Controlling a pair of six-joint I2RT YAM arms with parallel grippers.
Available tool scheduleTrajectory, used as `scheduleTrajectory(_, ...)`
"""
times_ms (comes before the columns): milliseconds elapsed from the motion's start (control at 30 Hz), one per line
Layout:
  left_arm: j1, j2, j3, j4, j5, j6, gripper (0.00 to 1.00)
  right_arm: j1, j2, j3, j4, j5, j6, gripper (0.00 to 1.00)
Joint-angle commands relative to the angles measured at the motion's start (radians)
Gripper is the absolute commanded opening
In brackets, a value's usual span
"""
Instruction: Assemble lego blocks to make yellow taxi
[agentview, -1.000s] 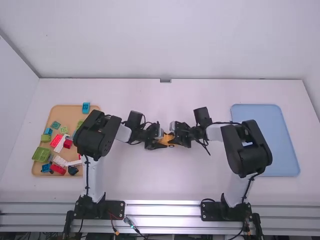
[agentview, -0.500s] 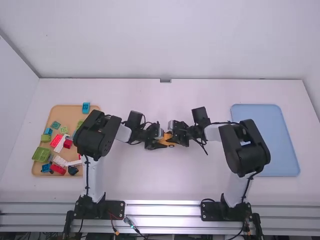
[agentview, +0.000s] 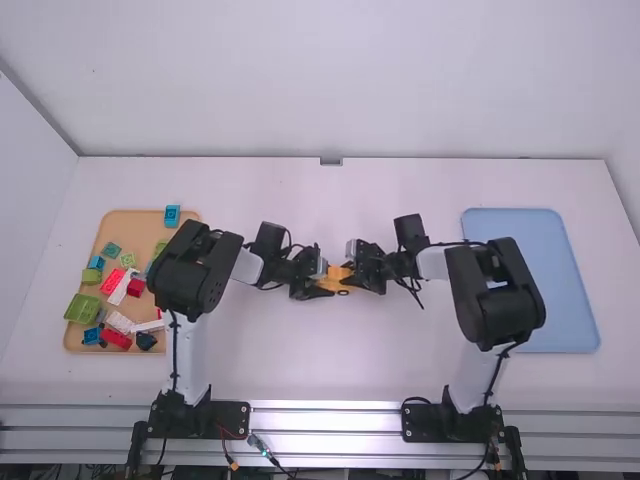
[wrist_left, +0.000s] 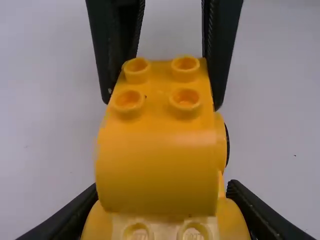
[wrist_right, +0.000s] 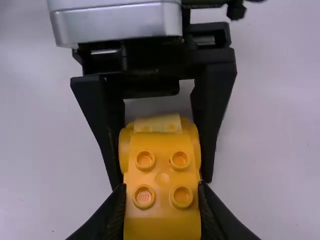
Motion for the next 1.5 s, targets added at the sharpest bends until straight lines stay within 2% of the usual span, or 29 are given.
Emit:
scheduleTrajectory(0,-0.004,0.013,-0.002,-0.004,0.004,-0.011,0.47,0.018,0.024,-0.005,-0.008,-0.011,-0.02,0.0)
scheduleTrajectory(400,-0.003,0.013,-0.002,-0.004,0.005,-0.011,0.46,0.073,0.024,-0.009,0.027,0.092,0.062,0.0)
scheduleTrajectory(1033,-0.003,0.013,-0.002,0.01,0.006,-0.016,0.44,0.081,0.028,-0.096,0.051,0.163,0.02,0.0)
scheduleTrajectory(1267,-0.003,0.013,-0.002,0.022,0.006,-0.033,0.44,0.079,0.028,-0.144,0.183,0.198,0.136,0.0)
scheduleTrajectory(1467,-0.005,0.013,-0.002,0.015,0.006,-0.029,0.44,0.079,0.028,-0.147,0.212,0.267,0.222,0.0)
